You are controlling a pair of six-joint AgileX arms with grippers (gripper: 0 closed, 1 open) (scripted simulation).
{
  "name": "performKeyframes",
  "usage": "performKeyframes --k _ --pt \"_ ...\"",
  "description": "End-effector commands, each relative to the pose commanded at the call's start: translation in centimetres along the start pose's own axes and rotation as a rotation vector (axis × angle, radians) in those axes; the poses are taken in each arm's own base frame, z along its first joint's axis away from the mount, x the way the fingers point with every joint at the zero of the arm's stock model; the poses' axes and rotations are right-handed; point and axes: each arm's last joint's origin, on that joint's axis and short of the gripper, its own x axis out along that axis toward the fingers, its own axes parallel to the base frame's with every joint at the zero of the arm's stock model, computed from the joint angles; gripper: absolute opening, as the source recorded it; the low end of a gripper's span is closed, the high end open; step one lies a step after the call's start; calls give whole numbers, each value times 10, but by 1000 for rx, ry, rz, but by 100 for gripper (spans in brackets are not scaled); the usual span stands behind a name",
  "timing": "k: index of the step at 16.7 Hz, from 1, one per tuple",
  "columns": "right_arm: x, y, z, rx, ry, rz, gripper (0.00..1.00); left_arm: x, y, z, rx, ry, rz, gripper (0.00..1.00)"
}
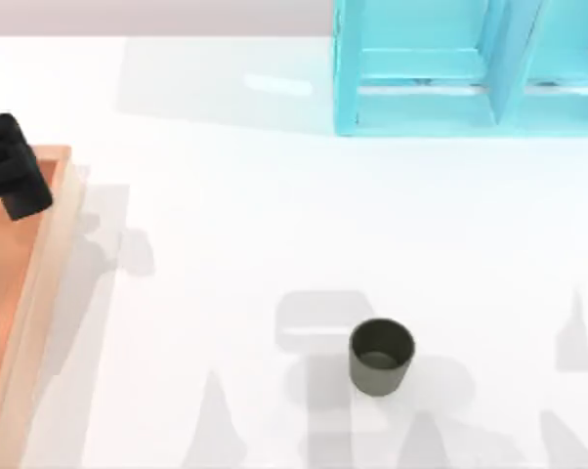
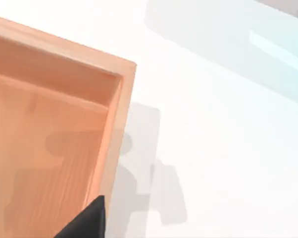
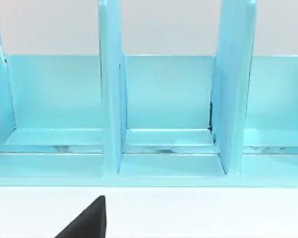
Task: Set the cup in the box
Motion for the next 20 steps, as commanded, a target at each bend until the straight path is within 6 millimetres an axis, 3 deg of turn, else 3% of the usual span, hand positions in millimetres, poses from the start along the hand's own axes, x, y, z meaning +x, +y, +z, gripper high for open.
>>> performKeyframes --k 3,5,8,11,13,16,20 --pt "0 0 0 0 0 0 100 41 -41 28 -40 261 80 100" --pt "0 0 0 0 0 0 100 76 -75 33 -37 430 147 100" --pt "0 0 0 0 0 0 100 127 -130 18 8 644 248 100" --pt "0 0 0 0 0 0 100 160 -188 -16 81 796 321 100" --pt "0 0 0 0 0 0 100 167 -225 -42 137 862 342 100" --pt "0 0 0 0 0 0 100 157 -271 -76 213 920 327 100" --pt "0 0 0 0 0 0 100 133 -310 -100 272 946 265 100"
